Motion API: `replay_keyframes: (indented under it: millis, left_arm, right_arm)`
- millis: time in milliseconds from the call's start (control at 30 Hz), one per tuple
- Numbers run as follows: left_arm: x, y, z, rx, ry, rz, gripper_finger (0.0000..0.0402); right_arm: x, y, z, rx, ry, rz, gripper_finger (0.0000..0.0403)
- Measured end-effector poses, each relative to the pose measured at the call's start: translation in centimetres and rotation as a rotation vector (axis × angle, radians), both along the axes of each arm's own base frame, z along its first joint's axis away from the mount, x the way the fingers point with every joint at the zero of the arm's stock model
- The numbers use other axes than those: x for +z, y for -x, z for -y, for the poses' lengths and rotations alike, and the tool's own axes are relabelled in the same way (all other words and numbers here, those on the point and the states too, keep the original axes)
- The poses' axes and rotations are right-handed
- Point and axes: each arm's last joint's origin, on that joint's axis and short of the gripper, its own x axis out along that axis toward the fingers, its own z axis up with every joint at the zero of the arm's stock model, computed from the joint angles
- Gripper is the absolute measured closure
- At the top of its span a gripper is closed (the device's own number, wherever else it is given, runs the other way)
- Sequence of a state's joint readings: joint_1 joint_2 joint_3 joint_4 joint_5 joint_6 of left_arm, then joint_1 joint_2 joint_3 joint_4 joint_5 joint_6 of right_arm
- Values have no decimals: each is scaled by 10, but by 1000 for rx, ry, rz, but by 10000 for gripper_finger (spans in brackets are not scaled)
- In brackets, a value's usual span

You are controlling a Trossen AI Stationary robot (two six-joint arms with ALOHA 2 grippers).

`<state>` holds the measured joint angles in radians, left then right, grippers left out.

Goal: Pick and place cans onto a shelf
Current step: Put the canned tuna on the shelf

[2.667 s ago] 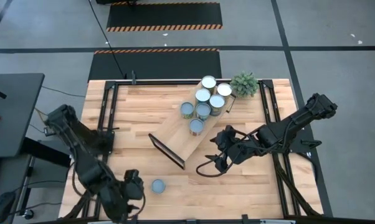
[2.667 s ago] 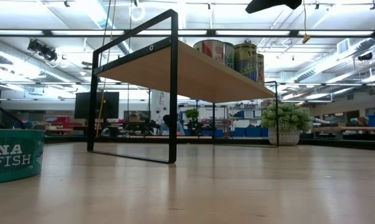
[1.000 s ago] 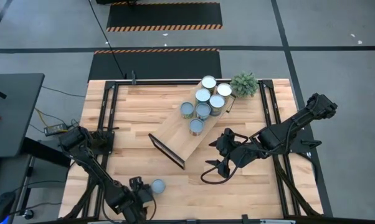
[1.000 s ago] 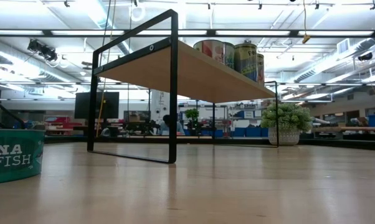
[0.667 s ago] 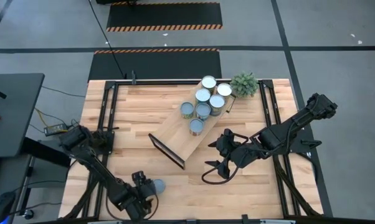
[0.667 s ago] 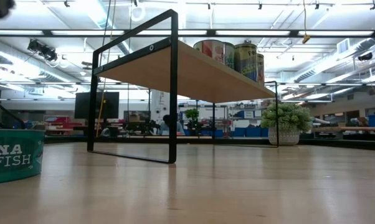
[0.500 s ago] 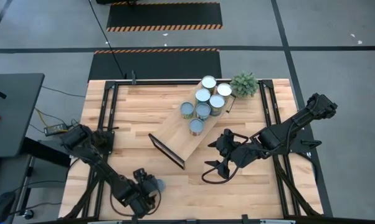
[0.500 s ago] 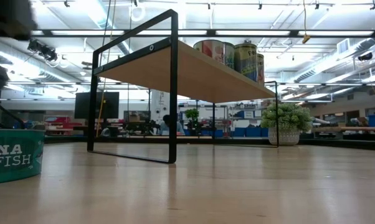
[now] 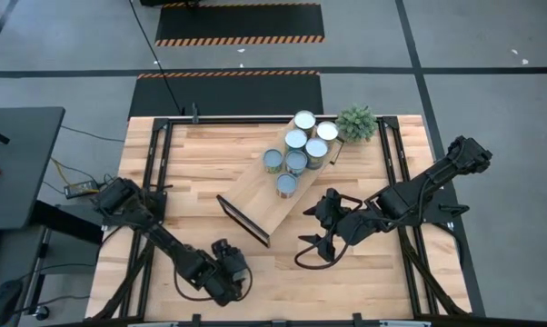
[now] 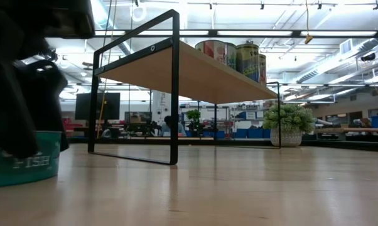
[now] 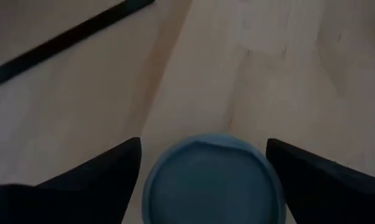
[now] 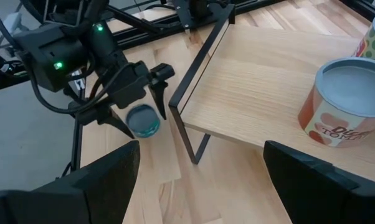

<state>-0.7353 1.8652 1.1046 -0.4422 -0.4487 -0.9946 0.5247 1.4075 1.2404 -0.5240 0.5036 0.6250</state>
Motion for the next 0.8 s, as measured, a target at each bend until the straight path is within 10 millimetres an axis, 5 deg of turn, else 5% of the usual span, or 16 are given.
replay_keyframes:
  millis: [367, 533, 800]
  left_arm:
    - [0, -2, -2, -19, 9, -18, 128]
    - [1, -2, -2, -20, 13, -18, 133]
    - [30, 3, -5, -52, 85, 12, 136]
  right_arm:
    - [1, -1, 0, 0, -6, 9, 54]
    - [1, -1, 0, 0, -7, 12, 54]
    - [1, -1, 0, 0, -7, 12, 54]
